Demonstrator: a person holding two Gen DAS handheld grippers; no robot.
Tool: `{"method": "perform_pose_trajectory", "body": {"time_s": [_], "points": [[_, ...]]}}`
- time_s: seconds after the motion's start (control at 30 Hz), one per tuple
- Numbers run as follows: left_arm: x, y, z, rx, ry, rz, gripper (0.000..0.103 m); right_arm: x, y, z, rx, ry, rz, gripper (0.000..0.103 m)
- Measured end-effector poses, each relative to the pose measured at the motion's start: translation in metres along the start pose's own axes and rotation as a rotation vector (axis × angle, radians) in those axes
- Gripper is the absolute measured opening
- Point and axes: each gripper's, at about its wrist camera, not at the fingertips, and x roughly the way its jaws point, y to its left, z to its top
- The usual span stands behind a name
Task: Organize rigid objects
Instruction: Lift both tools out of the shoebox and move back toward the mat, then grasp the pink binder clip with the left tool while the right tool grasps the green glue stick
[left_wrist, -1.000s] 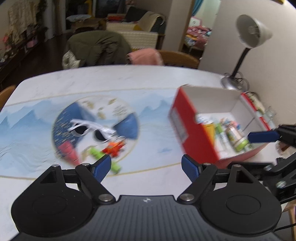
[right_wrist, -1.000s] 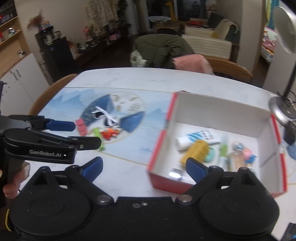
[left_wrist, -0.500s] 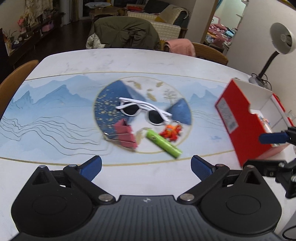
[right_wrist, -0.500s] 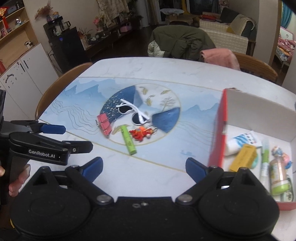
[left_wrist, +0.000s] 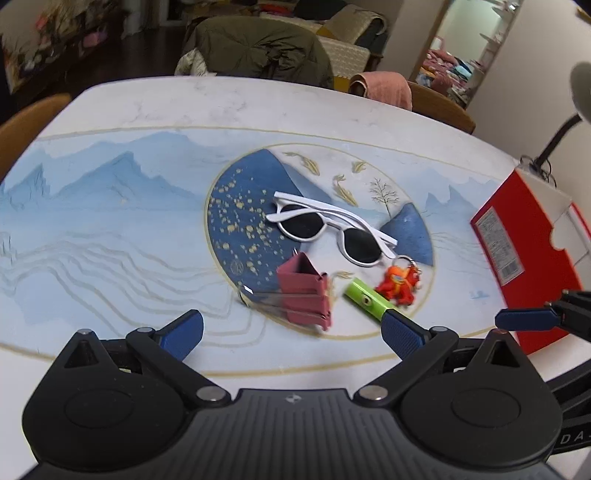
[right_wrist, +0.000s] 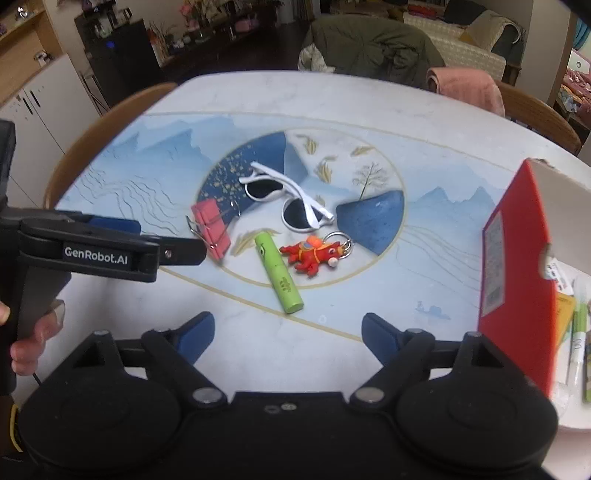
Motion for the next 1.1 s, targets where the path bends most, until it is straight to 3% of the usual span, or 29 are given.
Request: {"method": "perform_pose_trajectory", "body": {"time_s": [0.67,1.1], "points": [[0.040,0.002,0.013,0.185,-0.026,0.012,0.101,0.061,0.012,0.027,-0.035,0.069,-0.047,0.051],[0.044,-0.008,0.010,0.246,-0.012,-0.056,0.050,0.072,0.021,0.029,-0.076,0.086,-0.089,0.033]]}}
